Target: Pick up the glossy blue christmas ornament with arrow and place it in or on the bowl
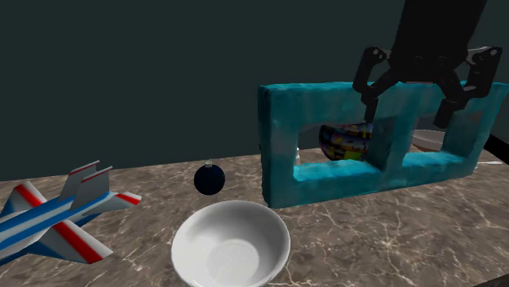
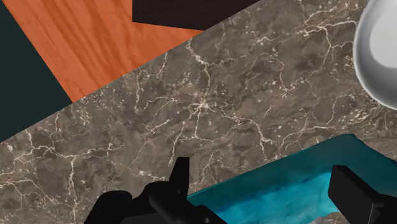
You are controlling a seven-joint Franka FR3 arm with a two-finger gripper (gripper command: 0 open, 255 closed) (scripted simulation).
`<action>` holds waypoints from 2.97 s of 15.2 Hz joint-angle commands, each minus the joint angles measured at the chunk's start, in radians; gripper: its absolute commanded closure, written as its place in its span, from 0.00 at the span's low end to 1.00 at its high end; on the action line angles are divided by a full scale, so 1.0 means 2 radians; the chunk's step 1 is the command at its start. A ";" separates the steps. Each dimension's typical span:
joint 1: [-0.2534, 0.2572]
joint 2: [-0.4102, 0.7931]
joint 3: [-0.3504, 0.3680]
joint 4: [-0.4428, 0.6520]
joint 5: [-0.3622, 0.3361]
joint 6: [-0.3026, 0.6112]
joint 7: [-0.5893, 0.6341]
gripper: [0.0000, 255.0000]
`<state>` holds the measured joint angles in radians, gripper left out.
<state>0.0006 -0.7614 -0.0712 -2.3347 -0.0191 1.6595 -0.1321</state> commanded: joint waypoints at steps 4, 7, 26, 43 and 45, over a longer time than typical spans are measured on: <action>0.013 0.043 0.035 0.026 0.010 -0.012 0.033 0.00; 0.024 0.090 0.069 0.056 0.018 -0.025 0.065 0.00; 0.110 0.474 0.223 0.354 0.007 -0.147 0.275 0.00; 0.180 0.648 0.242 0.470 -0.004 -0.181 0.346 0.00; 0.180 0.648 0.242 0.470 -0.004 -0.181 0.346 0.00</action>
<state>0.3607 0.5366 0.4125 -1.3879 -0.0274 1.2936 0.5596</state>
